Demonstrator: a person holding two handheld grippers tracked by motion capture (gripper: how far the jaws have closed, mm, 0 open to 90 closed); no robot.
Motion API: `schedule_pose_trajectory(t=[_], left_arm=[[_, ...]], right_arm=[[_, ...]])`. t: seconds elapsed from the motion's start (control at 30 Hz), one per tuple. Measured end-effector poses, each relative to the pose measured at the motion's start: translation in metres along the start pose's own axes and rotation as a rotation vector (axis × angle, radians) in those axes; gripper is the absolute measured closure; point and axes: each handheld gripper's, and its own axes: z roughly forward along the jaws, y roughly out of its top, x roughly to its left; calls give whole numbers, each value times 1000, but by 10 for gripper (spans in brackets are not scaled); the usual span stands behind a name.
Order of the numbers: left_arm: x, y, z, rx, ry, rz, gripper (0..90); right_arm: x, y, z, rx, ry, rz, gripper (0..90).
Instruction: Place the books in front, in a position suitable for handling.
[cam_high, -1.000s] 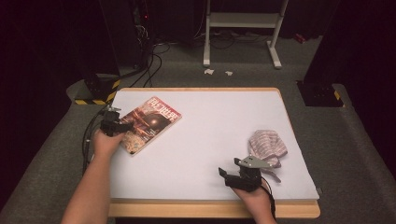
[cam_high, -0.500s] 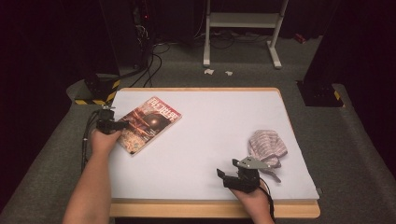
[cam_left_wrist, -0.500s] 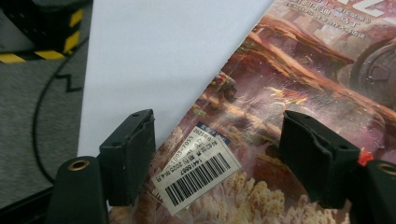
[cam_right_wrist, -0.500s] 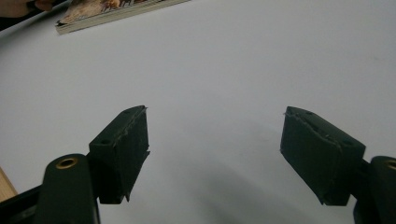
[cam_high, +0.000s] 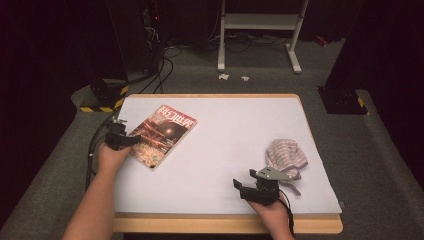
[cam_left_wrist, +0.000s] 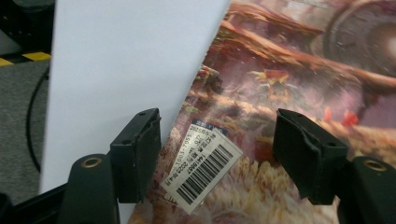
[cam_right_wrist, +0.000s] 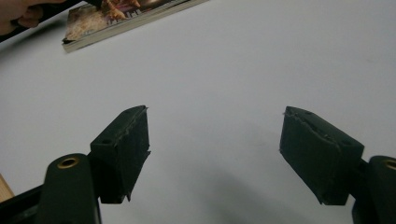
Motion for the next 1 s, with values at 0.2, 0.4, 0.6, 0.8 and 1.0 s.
schedule_pose_trajectory(t=[0.2, 0.4, 0.6, 0.8, 1.0], left_arm=[[-28, -23, -20, -7, -12, 13, 336], [-52, -41, -33, -16, -27, -22, 337], [-75, -52, -42, -28, -22, -1, 342], [-89, -59, -48, -44, -7, 15, 335], [-92, -65, -50, -76, -5, 45, 339]], right_arm=[[0, 1, -3, -17, 1, -8, 272], [1, 2, -6, -29, -19, -37, 269], [-2, 3, -9, -39, -2, -29, 250], [-4, 3, -10, -40, 12, -21, 264], [-4, 2, -8, -42, 28, -24, 298]])
